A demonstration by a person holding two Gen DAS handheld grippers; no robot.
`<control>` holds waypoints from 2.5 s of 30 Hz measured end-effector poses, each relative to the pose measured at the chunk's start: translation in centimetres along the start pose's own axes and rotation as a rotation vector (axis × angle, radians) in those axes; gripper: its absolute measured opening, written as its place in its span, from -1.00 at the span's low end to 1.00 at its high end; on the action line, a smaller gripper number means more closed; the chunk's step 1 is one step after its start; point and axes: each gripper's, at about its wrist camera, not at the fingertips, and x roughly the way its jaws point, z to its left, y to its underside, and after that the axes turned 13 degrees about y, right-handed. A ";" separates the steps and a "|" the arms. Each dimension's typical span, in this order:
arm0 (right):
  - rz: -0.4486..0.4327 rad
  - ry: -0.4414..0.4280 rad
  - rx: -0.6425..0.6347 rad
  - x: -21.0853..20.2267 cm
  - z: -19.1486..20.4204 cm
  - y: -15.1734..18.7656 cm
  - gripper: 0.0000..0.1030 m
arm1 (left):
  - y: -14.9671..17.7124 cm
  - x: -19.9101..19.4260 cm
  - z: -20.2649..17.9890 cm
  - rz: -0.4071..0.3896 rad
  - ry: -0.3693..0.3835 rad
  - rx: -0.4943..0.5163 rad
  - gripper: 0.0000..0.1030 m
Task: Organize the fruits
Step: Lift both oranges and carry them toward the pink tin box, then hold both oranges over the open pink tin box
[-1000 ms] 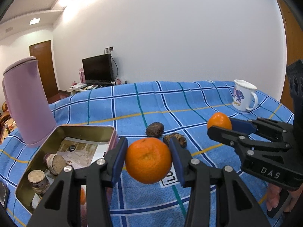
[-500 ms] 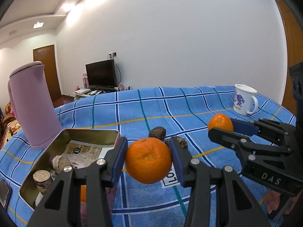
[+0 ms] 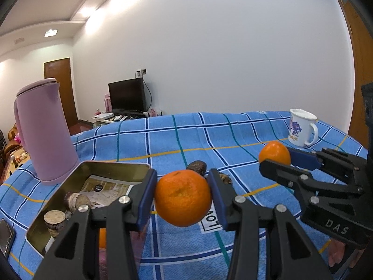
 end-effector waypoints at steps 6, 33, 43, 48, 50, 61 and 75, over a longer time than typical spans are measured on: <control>-0.024 0.003 -0.009 -0.5 0.2 0.0 -0.26 | 0.0 -0.1 0.0 -0.005 -0.002 0.003 -0.09; 0.010 -0.050 -0.027 0.7 1.3 -0.4 -0.26 | 0.4 -1.4 0.7 -0.010 -0.037 -0.006 -0.09; 0.033 -0.070 -0.043 1.2 2.8 -0.5 -0.26 | 0.7 -2.0 1.7 0.003 -0.046 -0.021 -0.09; 0.044 -0.083 -0.047 1.5 3.4 -0.5 -0.26 | 0.9 -2.2 2.3 0.011 -0.053 -0.028 -0.09; 0.047 -0.092 -0.054 1.7 3.8 -0.6 -0.26 | 1.0 -2.4 2.6 0.014 -0.054 -0.031 -0.09; 0.062 -0.127 -0.098 2.6 6.0 -0.8 -0.27 | 1.4 -3.5 4.7 0.016 -0.090 -0.044 -0.09; 0.067 -0.169 -0.143 3.5 8.7 -1.1 -0.27 | 1.9 -4.9 8.3 0.023 -0.150 -0.080 -0.09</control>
